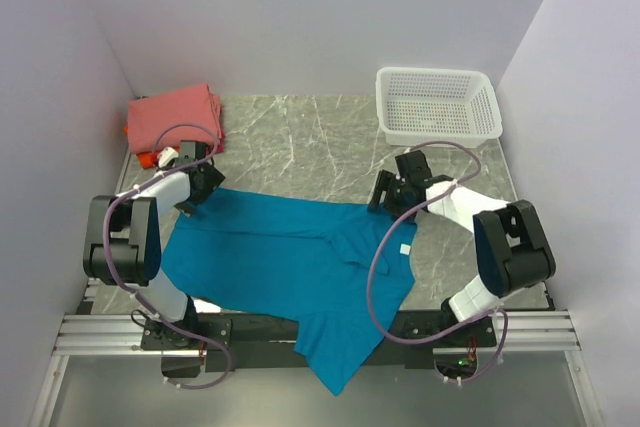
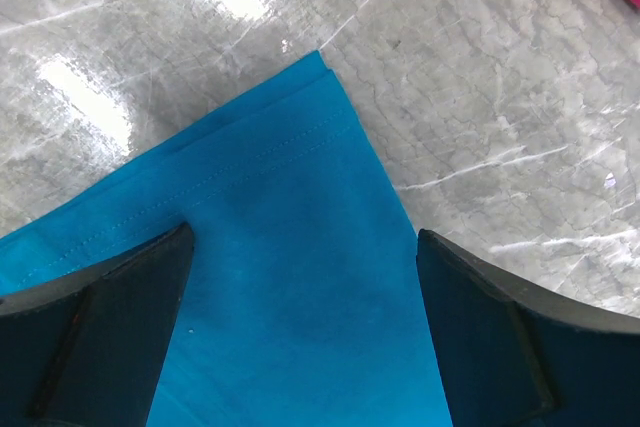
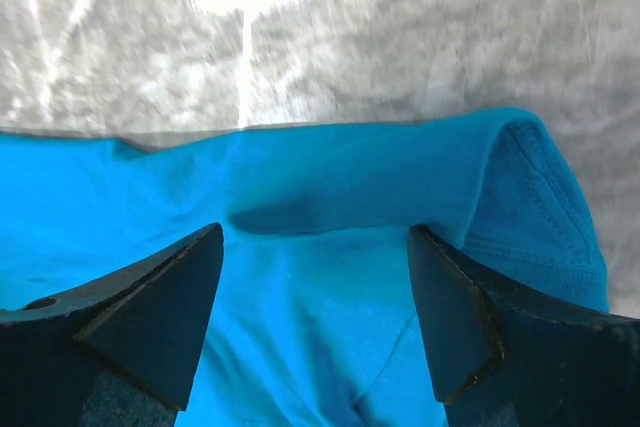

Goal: Fold and stack the t-shirts
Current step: Fold the tshirt

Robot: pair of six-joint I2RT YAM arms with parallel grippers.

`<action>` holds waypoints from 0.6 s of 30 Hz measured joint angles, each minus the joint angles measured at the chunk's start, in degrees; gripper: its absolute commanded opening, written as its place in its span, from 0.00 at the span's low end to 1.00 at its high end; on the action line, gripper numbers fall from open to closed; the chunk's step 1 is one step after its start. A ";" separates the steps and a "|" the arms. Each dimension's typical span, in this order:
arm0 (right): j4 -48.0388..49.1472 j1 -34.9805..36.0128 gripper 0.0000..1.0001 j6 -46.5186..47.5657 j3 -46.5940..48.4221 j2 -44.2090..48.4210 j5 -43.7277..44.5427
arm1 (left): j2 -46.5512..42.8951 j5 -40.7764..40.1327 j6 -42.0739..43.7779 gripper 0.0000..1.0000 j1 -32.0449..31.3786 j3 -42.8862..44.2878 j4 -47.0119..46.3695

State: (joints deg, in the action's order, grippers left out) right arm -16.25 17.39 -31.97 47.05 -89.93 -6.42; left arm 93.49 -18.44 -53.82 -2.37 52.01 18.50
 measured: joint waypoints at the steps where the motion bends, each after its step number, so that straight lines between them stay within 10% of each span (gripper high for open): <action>1: 0.09 -0.61 0.81 0.04 0.46 -0.50 -1.01 | 0.11 0.02 -0.07 0.99 -0.02 0.13 0.07; 18: -6.75 -14.19 0.81 2.12 20.79 -16.44 -7.08 | 9.75 1.57 -4.24 1.00 -4.31 11.85 1.07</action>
State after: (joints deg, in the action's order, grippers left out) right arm -23.00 3.20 -29.85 67.83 -106.37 -13.50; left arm 103.24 -16.86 -58.06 -6.68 63.86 19.57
